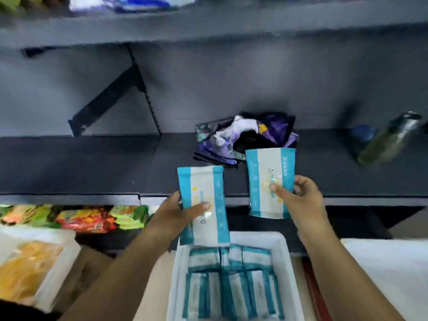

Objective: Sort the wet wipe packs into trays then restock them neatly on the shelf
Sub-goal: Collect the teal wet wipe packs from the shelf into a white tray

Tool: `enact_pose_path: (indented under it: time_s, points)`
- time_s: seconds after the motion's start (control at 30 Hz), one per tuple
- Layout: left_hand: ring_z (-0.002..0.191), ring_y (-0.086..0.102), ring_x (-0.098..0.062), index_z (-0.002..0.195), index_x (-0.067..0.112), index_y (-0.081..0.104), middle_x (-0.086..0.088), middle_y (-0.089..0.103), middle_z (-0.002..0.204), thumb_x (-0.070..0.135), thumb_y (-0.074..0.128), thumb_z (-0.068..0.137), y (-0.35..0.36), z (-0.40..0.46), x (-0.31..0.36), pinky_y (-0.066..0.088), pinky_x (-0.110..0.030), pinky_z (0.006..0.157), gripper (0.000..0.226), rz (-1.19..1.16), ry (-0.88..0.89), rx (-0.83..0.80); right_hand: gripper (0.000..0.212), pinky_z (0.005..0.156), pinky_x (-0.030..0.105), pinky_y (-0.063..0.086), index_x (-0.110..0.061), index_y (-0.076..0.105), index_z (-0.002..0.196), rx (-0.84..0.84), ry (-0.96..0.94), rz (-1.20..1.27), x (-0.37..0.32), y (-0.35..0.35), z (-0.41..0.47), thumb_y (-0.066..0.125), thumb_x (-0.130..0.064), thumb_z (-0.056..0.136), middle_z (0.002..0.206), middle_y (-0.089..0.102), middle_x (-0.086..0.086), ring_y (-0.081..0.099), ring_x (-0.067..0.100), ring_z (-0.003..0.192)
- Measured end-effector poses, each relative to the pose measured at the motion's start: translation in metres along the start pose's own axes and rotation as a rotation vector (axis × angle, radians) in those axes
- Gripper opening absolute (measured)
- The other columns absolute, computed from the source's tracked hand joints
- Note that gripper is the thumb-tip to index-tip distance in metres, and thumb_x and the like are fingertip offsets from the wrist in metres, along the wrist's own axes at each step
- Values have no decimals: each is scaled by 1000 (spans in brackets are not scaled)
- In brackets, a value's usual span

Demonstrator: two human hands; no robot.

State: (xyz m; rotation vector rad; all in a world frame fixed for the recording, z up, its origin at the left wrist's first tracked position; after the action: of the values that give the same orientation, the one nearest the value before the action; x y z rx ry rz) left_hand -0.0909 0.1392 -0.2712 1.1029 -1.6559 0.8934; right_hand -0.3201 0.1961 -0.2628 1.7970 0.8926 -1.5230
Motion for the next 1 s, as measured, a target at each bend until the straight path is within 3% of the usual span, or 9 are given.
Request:
enact_pose_path:
  time_s: [0.1, 0.17, 0.27, 0.4, 0.47, 0.57, 0.63, 0.77, 1.0]
  points:
    - [82, 67, -15, 102, 9, 63, -1, 72, 89, 7, 74, 72, 7, 13, -76, 55, -26, 73, 32, -23, -102, -21, 22, 63, 19, 50, -6, 52, 91, -7, 141, -84, 86, -8, 0, 69, 1, 79, 82, 63, -1, 60, -3, 58]
    - [91, 66, -22, 99, 14, 63, -5, 71, 97, 12, 82, 58, 10, 21, -128, 52, -35, 84, 45, -26, -203, -2, 24, 66, 23, 50, -1, 55, 95, -22, 248, -155, 145, -14, -3, 71, 0, 77, 77, 64, -1, 60, -1, 58]
    - [95, 65, -25, 97, 15, 64, -6, 70, 100, 23, 79, 51, 10, 30, -208, 48, -43, 94, 49, -16, -370, 24, 23, 67, 21, 49, -14, 54, 81, -21, 415, -255, 222, -21, -10, 73, -3, 76, 74, 63, -4, 60, 6, 62]
    - [84, 63, -20, 98, 9, 57, -2, 66, 91, 14, 80, 69, 11, 33, -301, 52, -23, 72, 37, 176, -467, 87, 12, 58, 16, 44, 0, 65, 87, -105, 495, -505, 314, -19, -17, 70, -6, 78, 81, 65, 11, 59, 14, 67]
    - [88, 63, -27, 98, 11, 54, -10, 65, 97, 12, 80, 68, 9, 35, -347, 54, -34, 78, 40, 253, -516, 100, 21, 68, 27, 44, 6, 67, 90, -184, 542, -593, 362, -10, -24, 69, -11, 79, 86, 68, 19, 60, 21, 76]
    - [95, 59, -28, 101, 10, 50, -13, 61, 108, 8, 74, 75, 2, 37, -400, 51, -42, 87, 35, 347, -573, 102, 14, 67, 28, 40, -3, 66, 80, -252, 627, -626, 418, 10, -38, 71, -16, 78, 73, 61, 8, 56, 18, 75]
    - [98, 58, -29, 105, 8, 49, -9, 59, 106, 11, 73, 77, -1, 41, -426, 51, -44, 87, 37, 418, -565, 120, 14, 62, 26, 37, -10, 60, 75, -276, 664, -615, 446, 26, -45, 72, -17, 78, 68, 55, 3, 52, 17, 71]
    - [97, 59, -30, 108, 7, 46, -6, 56, 100, 20, 70, 81, -7, 48, -456, 52, -47, 83, 38, 543, -522, 187, 20, 53, 20, 36, -9, 60, 96, -242, 686, -703, 485, 47, -52, 66, -23, 82, 83, 60, 3, 56, 19, 78]
    - [109, 58, -28, 135, 9, 35, -10, 58, 125, 22, 64, 86, -10, 38, -446, 48, -34, 89, 58, 566, -558, 236, 41, 92, 31, 38, -7, 48, 126, -269, 385, -1050, 456, 48, -47, 59, -17, 87, 120, 55, 13, 51, 26, 111]
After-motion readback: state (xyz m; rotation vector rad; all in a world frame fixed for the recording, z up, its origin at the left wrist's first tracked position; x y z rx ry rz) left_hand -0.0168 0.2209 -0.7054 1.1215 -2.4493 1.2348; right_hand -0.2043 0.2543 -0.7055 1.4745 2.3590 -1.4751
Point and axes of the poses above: each hand's wrist, its own z-axis towards the middle knuckle, its own y-axis out of the palm, x = y × z, the point moved 4 cm from there along z, towards the middle knuckle
